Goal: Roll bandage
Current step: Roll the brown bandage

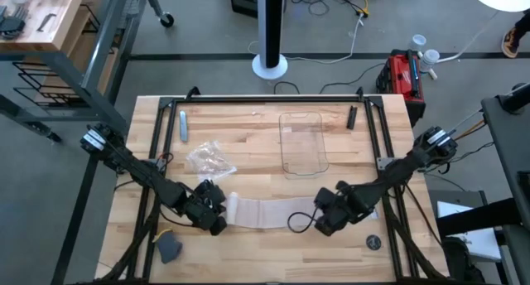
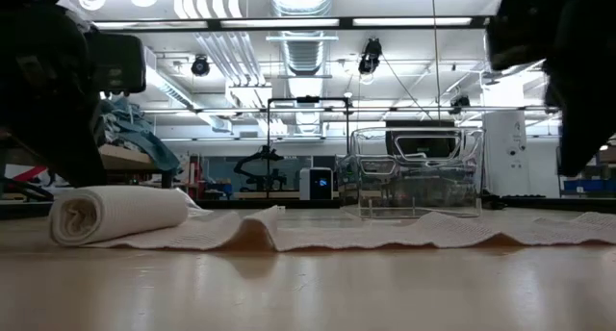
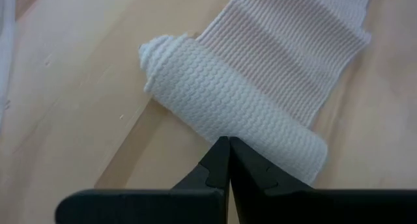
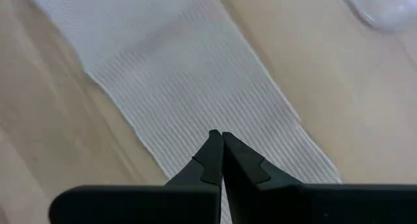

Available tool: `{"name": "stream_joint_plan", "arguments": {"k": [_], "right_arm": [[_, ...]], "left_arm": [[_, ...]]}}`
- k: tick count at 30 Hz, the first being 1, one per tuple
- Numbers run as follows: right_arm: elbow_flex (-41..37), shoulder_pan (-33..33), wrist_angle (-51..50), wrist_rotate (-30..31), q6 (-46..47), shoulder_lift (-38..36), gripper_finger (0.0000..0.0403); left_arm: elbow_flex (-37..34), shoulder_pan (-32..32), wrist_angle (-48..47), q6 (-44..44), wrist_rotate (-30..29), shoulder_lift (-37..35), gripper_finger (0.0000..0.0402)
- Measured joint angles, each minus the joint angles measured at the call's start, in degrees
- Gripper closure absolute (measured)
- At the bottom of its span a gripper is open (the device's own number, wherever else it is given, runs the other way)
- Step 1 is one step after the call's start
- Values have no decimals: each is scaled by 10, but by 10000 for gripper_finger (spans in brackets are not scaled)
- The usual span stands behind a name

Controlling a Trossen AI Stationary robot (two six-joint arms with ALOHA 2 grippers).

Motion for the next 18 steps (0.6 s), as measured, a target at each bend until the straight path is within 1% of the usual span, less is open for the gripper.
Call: {"name": "stream_joint_plan", "arguments": {"k": [3, 5, 11, 18], "right_arm": [[6, -15, 28, 1, -30, 29, 403], [9, -23, 23, 1, -40, 46, 403], [10, -36, 22, -9, -43, 87, 403], [13, -36, 0, -25, -22, 92, 403]], "left_arm": [[5, 0, -4, 6, 0, 0, 401], [8, 0, -4, 10, -1, 0, 401], [17, 0, -15, 17, -3, 0, 401], [18, 0, -20, 17, -3, -1, 401]]}}
